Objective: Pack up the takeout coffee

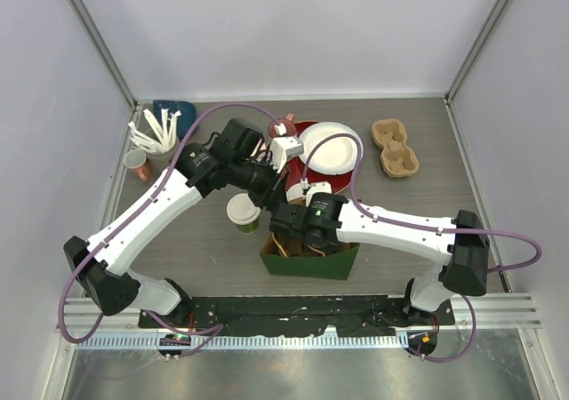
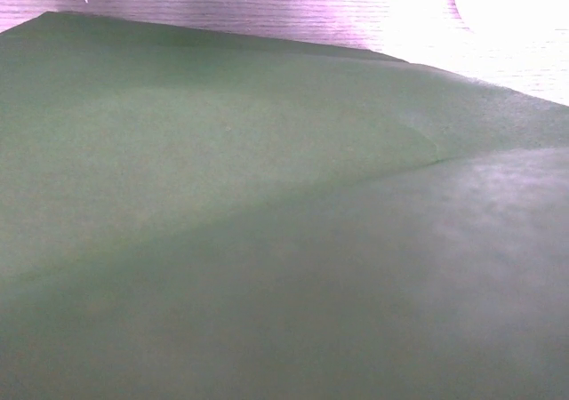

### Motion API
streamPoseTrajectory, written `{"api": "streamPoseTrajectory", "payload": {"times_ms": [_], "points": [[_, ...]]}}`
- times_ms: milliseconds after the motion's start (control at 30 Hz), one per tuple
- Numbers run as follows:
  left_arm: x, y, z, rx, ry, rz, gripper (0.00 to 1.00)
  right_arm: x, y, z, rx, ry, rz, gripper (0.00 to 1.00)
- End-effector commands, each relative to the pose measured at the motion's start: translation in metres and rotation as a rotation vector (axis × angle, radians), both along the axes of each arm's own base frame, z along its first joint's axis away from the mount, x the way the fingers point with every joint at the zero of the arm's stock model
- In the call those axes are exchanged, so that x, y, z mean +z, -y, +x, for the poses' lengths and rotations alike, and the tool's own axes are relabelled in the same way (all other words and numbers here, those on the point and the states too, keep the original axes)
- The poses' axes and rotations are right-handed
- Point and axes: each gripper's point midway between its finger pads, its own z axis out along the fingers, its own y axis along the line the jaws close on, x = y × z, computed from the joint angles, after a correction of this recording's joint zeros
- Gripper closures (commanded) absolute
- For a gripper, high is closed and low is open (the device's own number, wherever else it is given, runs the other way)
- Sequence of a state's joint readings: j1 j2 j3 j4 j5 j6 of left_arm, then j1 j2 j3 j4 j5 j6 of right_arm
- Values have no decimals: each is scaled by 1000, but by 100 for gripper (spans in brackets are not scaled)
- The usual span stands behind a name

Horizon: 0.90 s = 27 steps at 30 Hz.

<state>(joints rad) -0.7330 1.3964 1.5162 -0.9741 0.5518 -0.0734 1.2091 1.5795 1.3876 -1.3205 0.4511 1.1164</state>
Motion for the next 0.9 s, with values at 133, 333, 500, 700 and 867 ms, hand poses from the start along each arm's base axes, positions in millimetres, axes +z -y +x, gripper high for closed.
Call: {"api": "streamPoseTrajectory", "payload": {"times_ms": [133, 333, 500, 700, 867], "points": [[19, 11, 14, 52, 76, -80, 100, 16, 21, -3, -44, 18, -40, 99], [27, 5, 27, 228, 68, -96, 100, 36, -4, 7, -87, 72, 88, 99], [21, 9, 17, 237, -17, -113, 100, 18, -9, 0, 24, 63, 12, 99], [17, 7, 26, 247, 24, -99, 100, -10, -22, -7, 115, 27, 96, 99], [15, 9, 26, 270, -4, -103, 100, -24, -2, -9, 93, 40, 65, 99]]}}
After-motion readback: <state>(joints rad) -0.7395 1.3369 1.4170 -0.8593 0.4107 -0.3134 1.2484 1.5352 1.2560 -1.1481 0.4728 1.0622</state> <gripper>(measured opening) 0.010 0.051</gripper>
